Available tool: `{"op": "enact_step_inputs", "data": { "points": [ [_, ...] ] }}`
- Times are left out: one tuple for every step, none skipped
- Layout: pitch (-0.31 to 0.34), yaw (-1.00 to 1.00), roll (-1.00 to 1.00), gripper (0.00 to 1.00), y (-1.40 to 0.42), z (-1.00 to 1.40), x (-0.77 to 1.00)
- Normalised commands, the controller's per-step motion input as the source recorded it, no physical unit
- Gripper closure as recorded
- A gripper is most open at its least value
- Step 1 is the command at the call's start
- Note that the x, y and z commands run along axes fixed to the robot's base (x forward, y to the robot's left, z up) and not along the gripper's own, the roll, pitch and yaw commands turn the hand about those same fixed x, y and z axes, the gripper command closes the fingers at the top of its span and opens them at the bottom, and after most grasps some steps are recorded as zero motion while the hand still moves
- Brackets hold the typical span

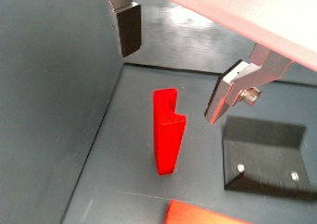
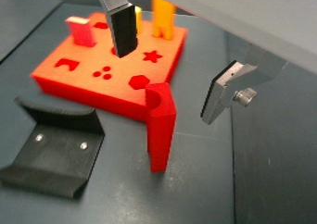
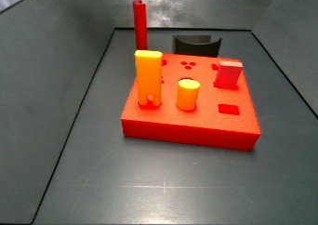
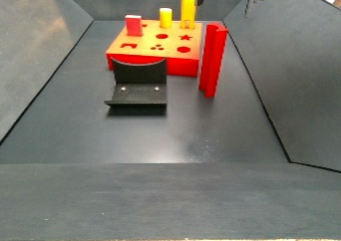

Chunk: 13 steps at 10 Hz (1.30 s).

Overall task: Pick up the arch object. Move up. Rotate the arch object. Move to above the board. Insert the arch object.
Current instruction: Rotate the arch object.

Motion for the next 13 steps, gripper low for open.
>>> {"op": "enact_step_inputs", "data": {
  "points": [
    [0.018, -1.0, 0.01, 0.0, 0.02, -0.01, 0.02],
    [0.02, -1.0, 0.01, 0.0, 0.02, -0.01, 0.02],
    [0.021, -1.0, 0.02, 0.0, 0.02, -0.01, 0.02],
    [0.023, -1.0, 0.02, 0.0, 0.02, -0.01, 0.02],
    [0.026, -1.0, 0.02, 0.0, 0.02, -0.01, 0.02],
    [0.029, -1.0, 0.02, 0.0, 0.02, -0.01, 0.02],
    [0.032, -1.0, 0.02, 0.0, 0.02, -0.01, 0.02],
    [0.036, -1.0, 0.03, 0.0, 0.02, -0.01, 0.02],
    [0.044, -1.0, 0.03, 0.0, 0.02, -0.01, 0.02],
    [0.053, -1.0, 0.04, 0.0, 0.02, -0.01, 0.02],
    [0.065, -1.0, 0.05, 0.0, 0.02, -0.01, 0.02],
    [0.065, -0.75, 0.05, 0.0, 0.02, -0.01, 0.03],
    [0.064, -0.45, 0.04, 0.0, 0.02, -0.01, 0.03]
  ]
}}
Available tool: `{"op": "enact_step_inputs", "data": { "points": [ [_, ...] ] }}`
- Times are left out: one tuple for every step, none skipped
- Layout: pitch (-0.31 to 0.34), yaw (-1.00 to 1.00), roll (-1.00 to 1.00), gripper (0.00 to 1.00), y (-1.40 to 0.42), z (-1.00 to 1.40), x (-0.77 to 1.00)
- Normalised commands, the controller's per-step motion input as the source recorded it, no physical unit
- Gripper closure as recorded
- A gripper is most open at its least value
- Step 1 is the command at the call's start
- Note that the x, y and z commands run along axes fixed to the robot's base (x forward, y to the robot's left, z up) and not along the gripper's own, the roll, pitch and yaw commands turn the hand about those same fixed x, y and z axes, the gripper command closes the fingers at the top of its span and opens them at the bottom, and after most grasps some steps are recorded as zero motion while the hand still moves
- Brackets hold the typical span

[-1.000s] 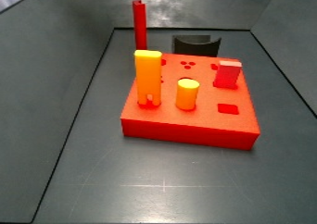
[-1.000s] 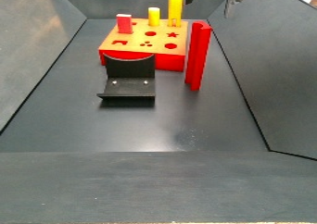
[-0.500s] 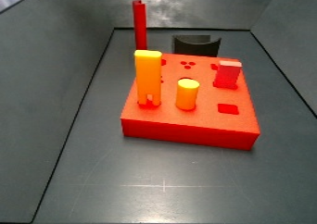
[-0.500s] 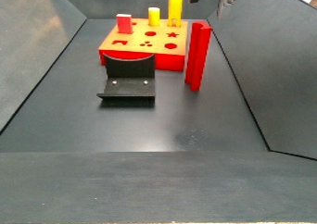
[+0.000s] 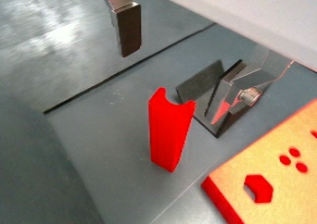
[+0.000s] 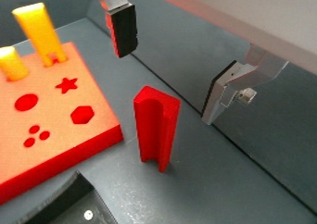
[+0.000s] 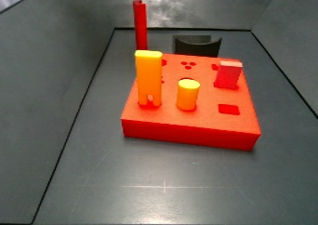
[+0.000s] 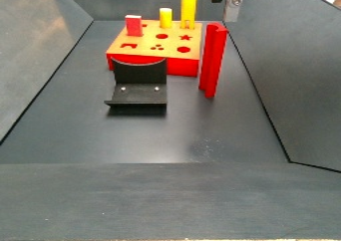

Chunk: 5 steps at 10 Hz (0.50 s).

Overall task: Pick up the arch object. Move up. Rotate the arch object. Move to above the board. Insert the arch object.
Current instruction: Rotate the arch object.

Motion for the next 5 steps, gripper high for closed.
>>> {"op": "enact_step_inputs", "data": {
  "points": [
    [0.063, -0.29, 0.04, 0.0, 0.02, -0.01, 0.03],
    [0.063, -0.15, 0.04, 0.0, 0.0, -1.0, 0.0],
    [0.046, -0.1, 0.04, 0.0, 0.0, -1.0, 0.01],
    [0.013, -0.07, 0.04, 0.0, 0.0, -1.0, 0.03],
    [-0.009, -0.05, 0.03, 0.0, 0.0, -1.0, 0.02]
  ]
}}
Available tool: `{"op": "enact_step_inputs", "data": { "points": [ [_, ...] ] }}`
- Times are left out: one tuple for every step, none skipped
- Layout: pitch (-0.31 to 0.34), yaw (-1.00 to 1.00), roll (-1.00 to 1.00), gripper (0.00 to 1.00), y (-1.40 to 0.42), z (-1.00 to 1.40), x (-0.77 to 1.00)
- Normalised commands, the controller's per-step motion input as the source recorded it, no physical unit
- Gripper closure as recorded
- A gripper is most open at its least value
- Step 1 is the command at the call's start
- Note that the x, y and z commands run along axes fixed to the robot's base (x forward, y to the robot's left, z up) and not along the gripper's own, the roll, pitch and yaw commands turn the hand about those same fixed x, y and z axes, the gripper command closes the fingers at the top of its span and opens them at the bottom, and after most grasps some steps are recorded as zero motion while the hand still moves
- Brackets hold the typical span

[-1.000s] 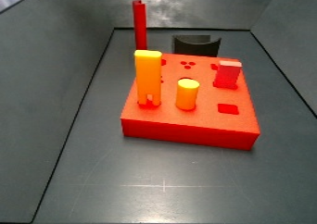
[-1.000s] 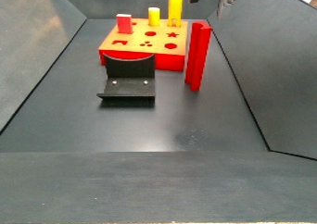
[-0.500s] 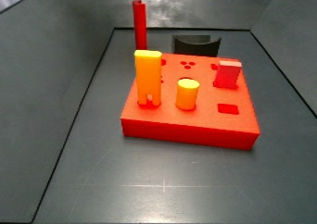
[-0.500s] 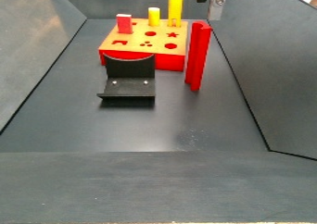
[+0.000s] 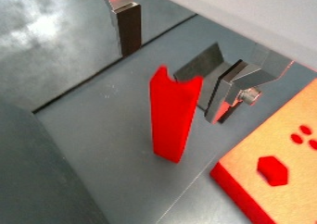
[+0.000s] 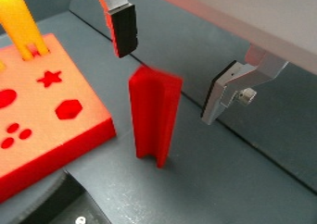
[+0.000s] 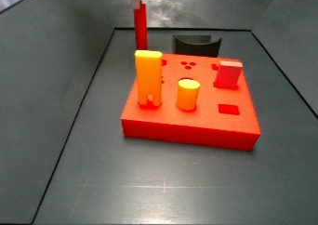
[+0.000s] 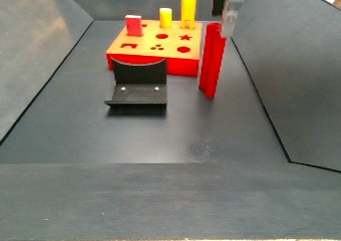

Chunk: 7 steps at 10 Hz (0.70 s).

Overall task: Pick up the arch object. Move up. Rotate the arch object. Move to above the board. Insert the arch object.
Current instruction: Rotate the arch object, then move to above the board.

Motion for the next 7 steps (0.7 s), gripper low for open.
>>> {"op": "enact_step_inputs", "data": {
  "points": [
    [-0.037, -0.04, 0.02, 0.0, 0.0, -0.8, 0.02],
    [-0.051, -0.04, 0.02, 0.0, 0.0, -0.63, 0.01],
    [-0.06, -0.03, 0.0, 0.0, 0.0, -0.41, 0.01],
    [-0.057, -0.03, 0.0, 0.0, 0.0, -0.25, 0.01],
    [-0.054, -0.03, -0.01, 1.0, 0.0, 0.0, 0.0],
    [0.128, 0.24, -0.25, 1.0, -0.01, 1.0, -0.09],
    [0.133, 0.24, -0.25, 1.0, -0.01, 1.0, -0.1]
  ]
}}
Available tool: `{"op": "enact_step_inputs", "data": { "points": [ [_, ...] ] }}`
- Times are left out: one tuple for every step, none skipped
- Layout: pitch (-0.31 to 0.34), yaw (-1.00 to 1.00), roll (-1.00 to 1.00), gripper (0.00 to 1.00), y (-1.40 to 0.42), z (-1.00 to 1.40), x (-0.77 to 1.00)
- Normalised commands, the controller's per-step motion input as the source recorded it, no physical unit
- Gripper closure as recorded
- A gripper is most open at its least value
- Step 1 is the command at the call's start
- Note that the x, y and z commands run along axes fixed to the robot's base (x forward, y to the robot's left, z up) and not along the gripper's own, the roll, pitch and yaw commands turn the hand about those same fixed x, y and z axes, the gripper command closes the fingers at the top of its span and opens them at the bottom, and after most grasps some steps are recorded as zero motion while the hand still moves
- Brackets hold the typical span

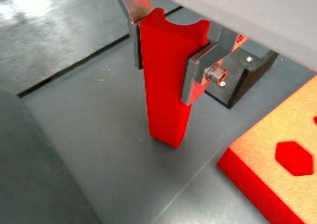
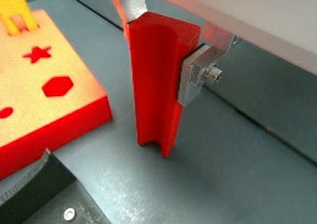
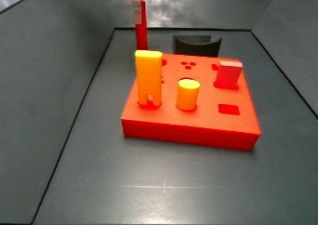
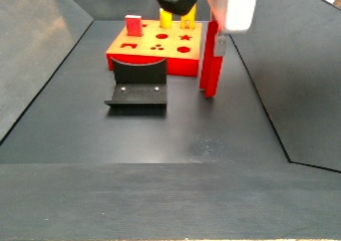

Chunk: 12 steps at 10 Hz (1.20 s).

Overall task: Pick up the arch object. Move up. Rotate the arch object. Move to above the board. Insert the arch object.
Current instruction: Move to above the board.

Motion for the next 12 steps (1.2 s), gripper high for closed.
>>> {"op": "enact_step_inputs", "data": {
  "points": [
    [0.116, 0.18, -0.21, 1.0, -0.01, 1.0, -0.09],
    [0.097, 0.12, -0.17, 1.0, 0.0, 1.0, -0.09],
    [0.081, 0.08, -0.13, 1.0, 0.0, 1.0, -0.08],
    [0.078, 0.06, -0.12, 1.0, 0.0, 1.0, -0.07],
    [0.077, 0.04, -0.1, 1.0, 0.0, 1.0, -0.07],
    [0.081, 0.03, -0.09, 1.0, 0.0, 1.0, -0.06],
    [0.088, 0.02, -0.07, 1.0, 0.0, 1.0, -0.05],
    [0.089, 0.02, -0.07, 1.0, 0.0, 1.0, -0.05],
    [0.086, 0.02, -0.04, 1.0, 0.01, 1.0, -0.04],
    [0.087, 0.02, -0.04, 1.0, 0.01, 1.0, -0.03],
    [0.094, 0.02, -0.02, 1.0, 0.01, 1.0, -0.02],
    [0.096, 0.02, -0.01, 1.0, 0.01, 1.0, -0.01]
  ]
}}
